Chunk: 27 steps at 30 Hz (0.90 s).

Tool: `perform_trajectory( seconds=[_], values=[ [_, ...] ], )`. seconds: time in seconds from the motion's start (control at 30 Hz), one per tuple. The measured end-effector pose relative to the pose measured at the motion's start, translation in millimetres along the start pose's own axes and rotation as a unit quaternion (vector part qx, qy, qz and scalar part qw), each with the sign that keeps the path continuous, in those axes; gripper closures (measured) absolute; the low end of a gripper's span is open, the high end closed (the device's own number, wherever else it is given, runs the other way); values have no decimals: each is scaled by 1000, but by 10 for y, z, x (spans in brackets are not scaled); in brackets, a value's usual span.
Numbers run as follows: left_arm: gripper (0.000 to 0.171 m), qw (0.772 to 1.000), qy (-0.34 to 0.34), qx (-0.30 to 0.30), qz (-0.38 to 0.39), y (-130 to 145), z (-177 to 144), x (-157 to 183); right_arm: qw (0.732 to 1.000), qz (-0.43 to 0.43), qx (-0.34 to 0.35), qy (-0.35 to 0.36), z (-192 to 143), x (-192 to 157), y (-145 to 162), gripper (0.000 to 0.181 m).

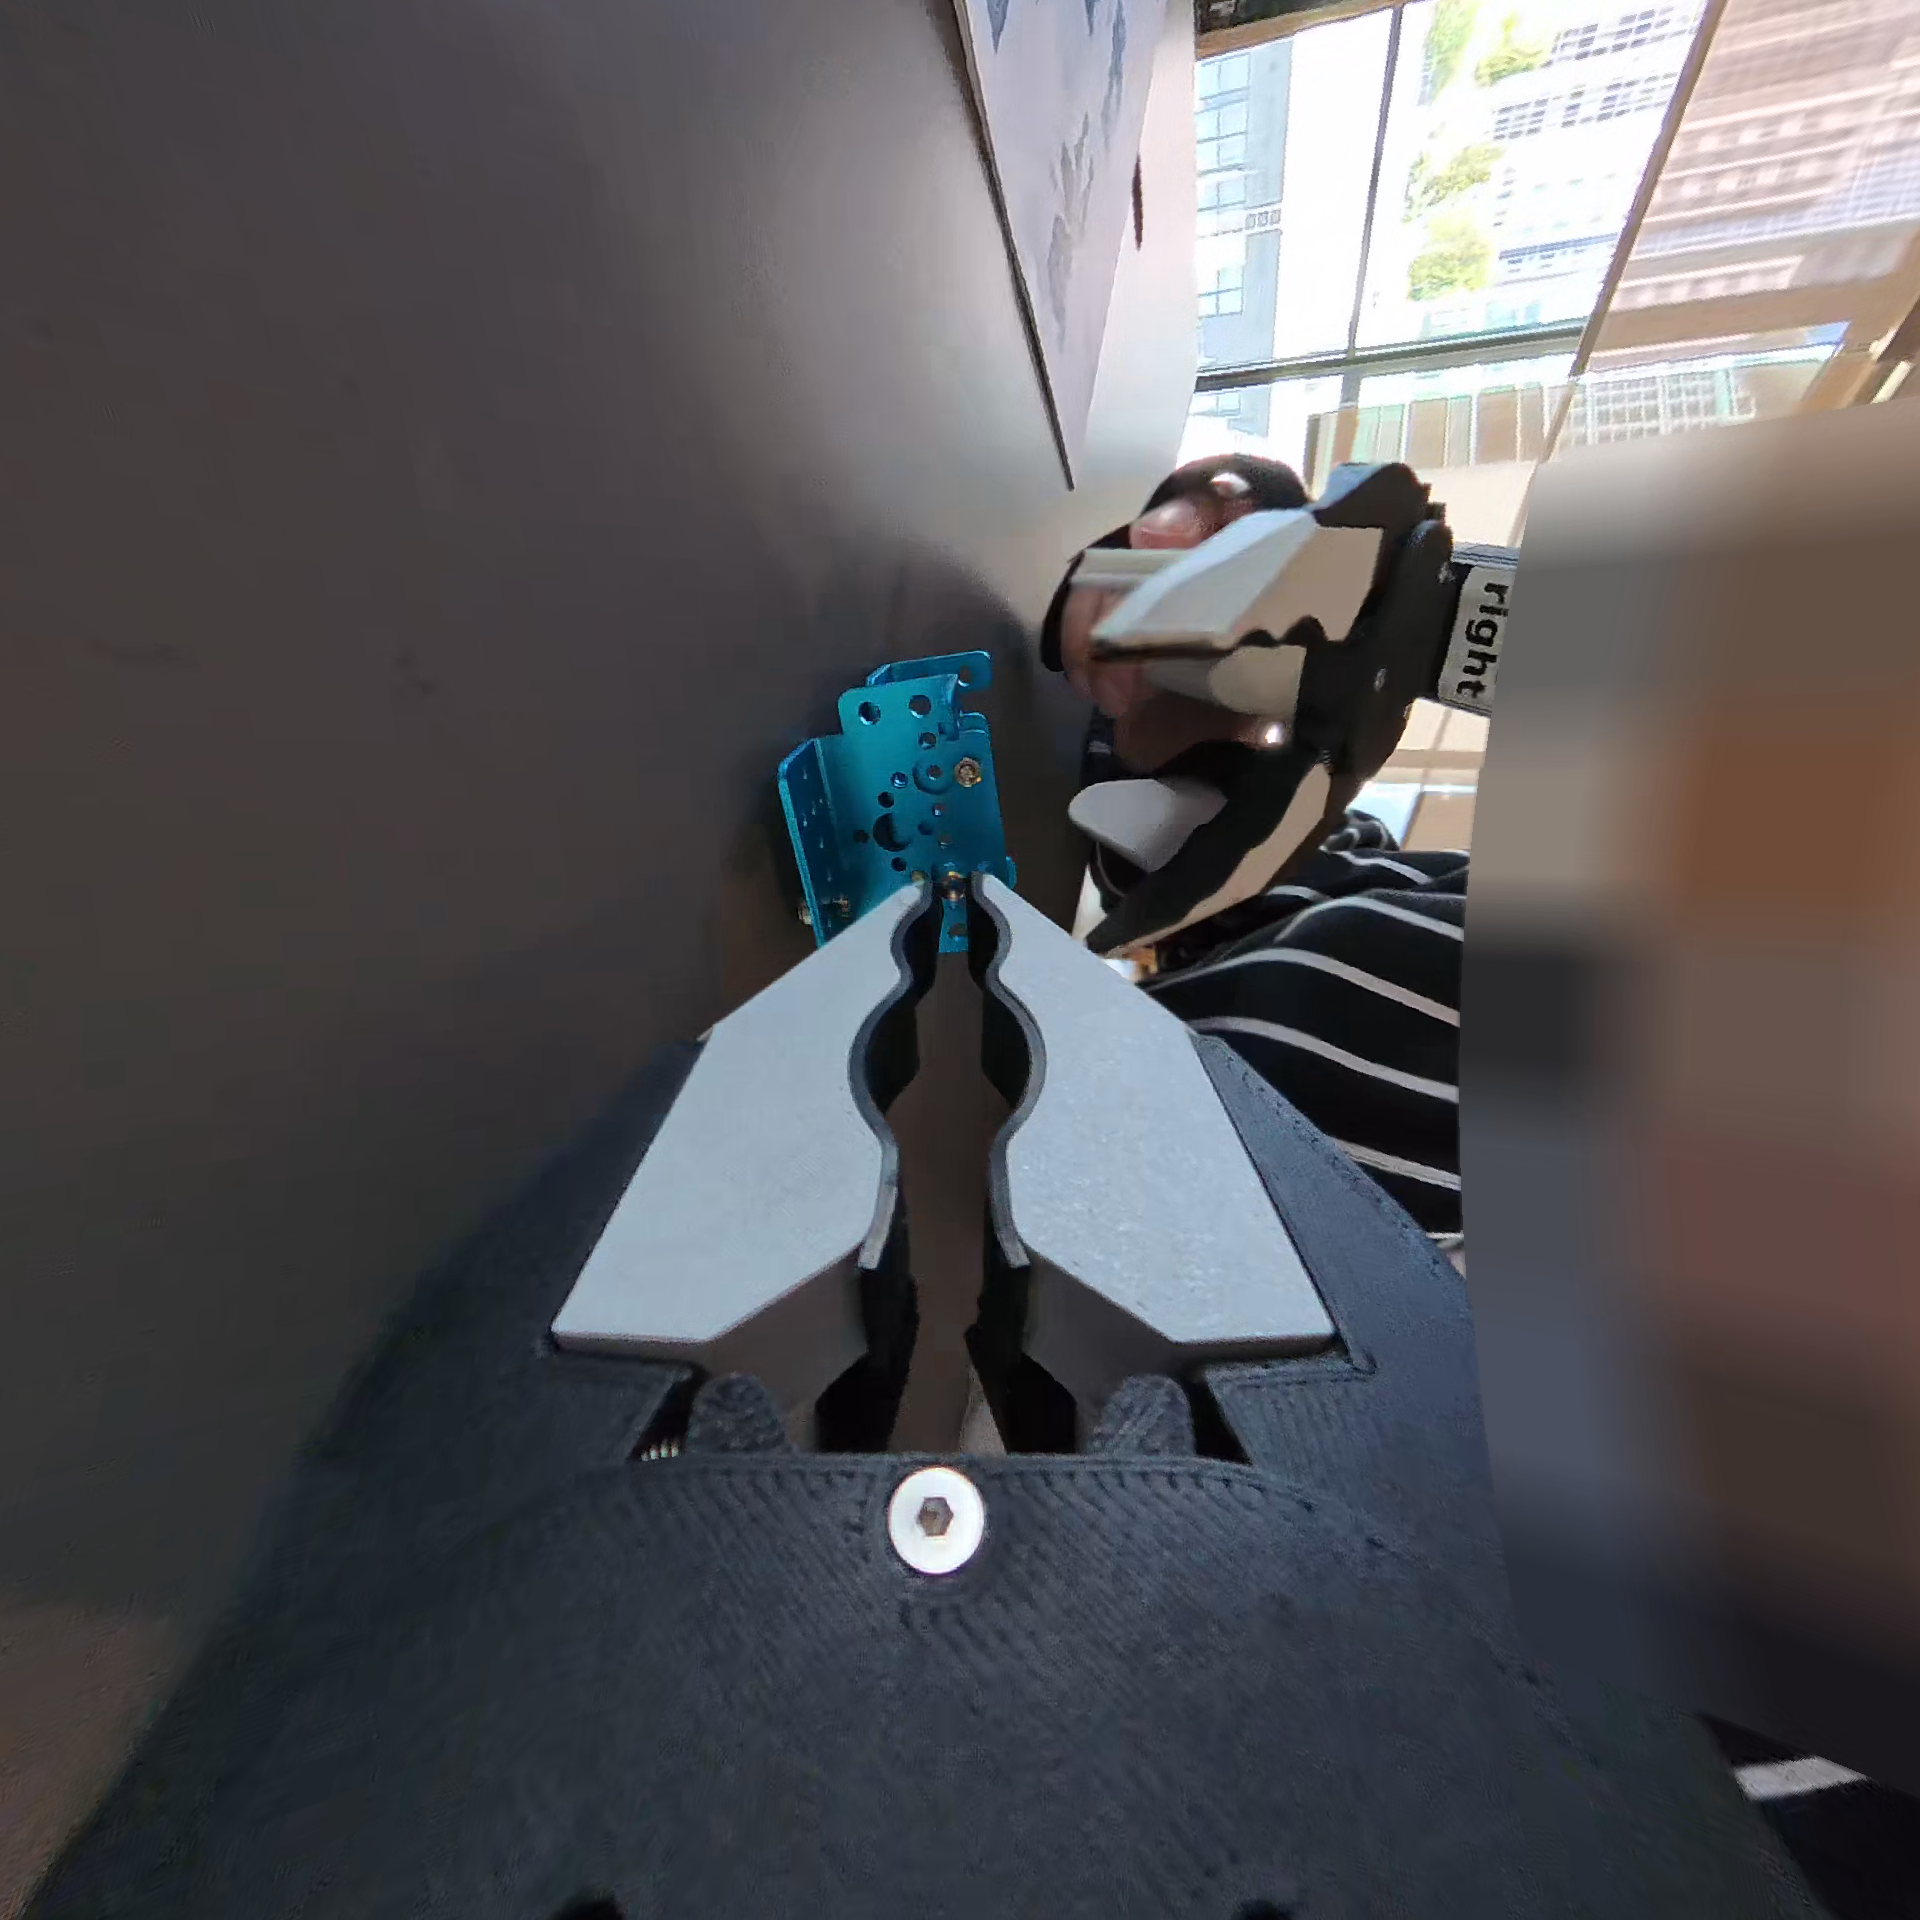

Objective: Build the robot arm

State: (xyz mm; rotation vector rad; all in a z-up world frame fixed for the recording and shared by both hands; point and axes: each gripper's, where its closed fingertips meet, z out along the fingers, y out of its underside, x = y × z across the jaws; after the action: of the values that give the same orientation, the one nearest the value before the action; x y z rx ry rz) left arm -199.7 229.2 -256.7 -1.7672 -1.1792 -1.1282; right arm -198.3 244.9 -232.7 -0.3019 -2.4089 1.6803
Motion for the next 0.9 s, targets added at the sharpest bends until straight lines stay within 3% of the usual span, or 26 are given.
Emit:
perform_trajectory(
  seconds=[0.1, 0.2, 0.3, 0.43, 0.9],
  values=[
    [168, 1000, -4, -1, -7, -1, 21, -14, 1000, 12, 0, -1, -80, 6, -12, 149],
    [168, 1000, -10, -3, -11, -22, 22, -22, 995, 86, -44, -35, -50, 39, 109, 181],
    [168, 1000, -20, -8, -10, -21, 16, -44, 983, 133, -101, -77, 33, 23, 233, 181],
    [168, 1000, -20, -22, -8, 15, 41, -32, 974, 123, -165, -97, 103, -48, 379, 181],
    [168, 999, -18, -44, -13, 56, 114, -53, 972, 119, -172, -111, 229, -132, 377, 181]
  ],
)
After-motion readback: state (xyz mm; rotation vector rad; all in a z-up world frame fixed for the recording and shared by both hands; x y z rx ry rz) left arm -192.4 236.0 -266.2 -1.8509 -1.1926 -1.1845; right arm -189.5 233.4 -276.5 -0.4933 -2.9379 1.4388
